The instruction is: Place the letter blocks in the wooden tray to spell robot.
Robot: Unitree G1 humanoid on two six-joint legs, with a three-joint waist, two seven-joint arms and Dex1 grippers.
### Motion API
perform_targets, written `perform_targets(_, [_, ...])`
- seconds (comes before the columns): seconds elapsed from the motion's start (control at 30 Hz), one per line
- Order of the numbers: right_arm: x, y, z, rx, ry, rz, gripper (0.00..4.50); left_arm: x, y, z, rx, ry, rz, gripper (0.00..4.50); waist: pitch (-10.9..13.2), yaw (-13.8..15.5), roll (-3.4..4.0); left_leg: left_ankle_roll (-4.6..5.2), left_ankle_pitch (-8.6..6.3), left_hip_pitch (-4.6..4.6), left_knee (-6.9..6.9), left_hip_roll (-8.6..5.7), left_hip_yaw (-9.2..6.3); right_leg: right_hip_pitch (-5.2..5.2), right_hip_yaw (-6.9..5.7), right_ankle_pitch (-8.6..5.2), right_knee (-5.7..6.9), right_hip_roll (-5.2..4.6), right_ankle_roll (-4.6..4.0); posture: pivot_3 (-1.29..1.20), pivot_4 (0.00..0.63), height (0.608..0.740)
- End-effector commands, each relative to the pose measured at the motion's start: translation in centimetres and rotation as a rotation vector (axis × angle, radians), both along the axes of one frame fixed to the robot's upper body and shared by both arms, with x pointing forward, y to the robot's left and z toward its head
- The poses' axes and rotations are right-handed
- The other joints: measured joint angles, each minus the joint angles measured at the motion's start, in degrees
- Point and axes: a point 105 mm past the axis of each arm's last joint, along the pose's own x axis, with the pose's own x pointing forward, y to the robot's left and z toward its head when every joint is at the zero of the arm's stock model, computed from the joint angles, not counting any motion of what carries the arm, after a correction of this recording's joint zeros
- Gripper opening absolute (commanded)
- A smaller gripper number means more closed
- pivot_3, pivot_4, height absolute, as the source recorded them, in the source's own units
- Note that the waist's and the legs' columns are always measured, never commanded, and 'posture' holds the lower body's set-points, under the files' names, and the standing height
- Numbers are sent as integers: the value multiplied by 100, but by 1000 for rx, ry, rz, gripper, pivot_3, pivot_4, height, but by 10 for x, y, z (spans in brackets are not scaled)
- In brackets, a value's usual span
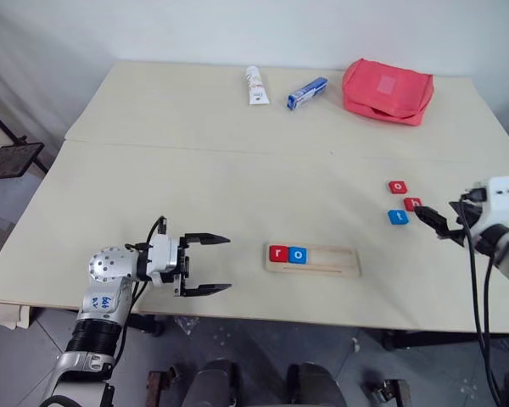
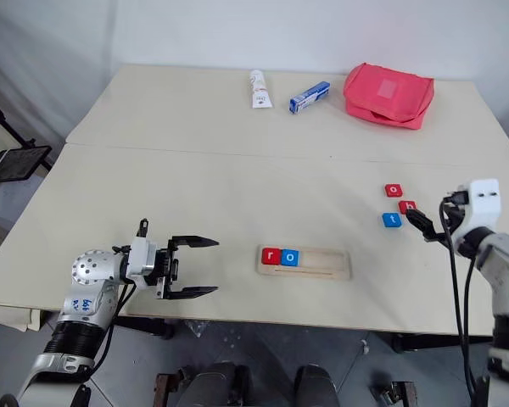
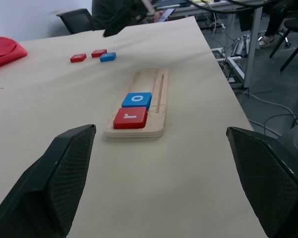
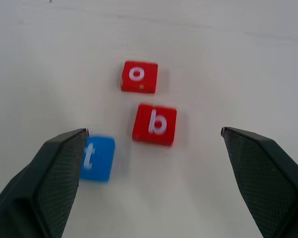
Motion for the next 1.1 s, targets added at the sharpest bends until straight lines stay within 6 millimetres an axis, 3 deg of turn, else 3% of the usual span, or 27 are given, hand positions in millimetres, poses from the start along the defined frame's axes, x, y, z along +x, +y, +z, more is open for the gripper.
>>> perform_targets(0.03, [8, -8, 6, -20, -11, -13, 4500, -2, -2, 7, -13, -40, 4, 4472, 0, -8, 0, 0, 0, -1, -1, -1, 0, 0, -1, 0, 0, -1, 0, 0, 150, 740])
perform_targets(0.2, [19, -9, -8, -7, 97, -20, 4500, -4, 0, 7, -9, -45, 17, 4472, 0, -36, 0, 0, 0, -3, -6, -1, 1, -2, -7, 0, -2, -4, 0, 0, 150, 740])
perform_targets(0.4, [30, -7, -13, -15, 96, -22, 4500, -6, -1, 7, -17, -47, 35, 4472, 0, -27, 0, 0, 0, -4, -4, -1, 0, -4, -7, 0, -2, -5, 0, 0, 150, 740])
perform_targets(0.9, [37, -7, -22, -13, 141, -35, 4500, -6, -4, 9, -26, -52, 50, 4472, 0, -39, 1, 0, 0, -4, -5, 1, 0, -4, -7, 0, -3, -4, 0, 0, 150, 740])
perform_targets(1.03, [39, -6, -26, -10, 154, -42, 3578, -6, -5, 9, -28, -55, 49, 4500, 0, -45, 1, 0, 0, -4, -5, 1, 0, -3, -7, 0, -4, -3, 0, 0, 150, 740])
perform_targets(1.1, [40, -4, -26, -7, 151, -39, 2898, -5, -5, 9, -27, -56, 48, 4500, 0, -45, 1, 0, 0, -4, -5, 1, 0, -3, -7, 0, -4, -3, 0, 0, 150, 740])
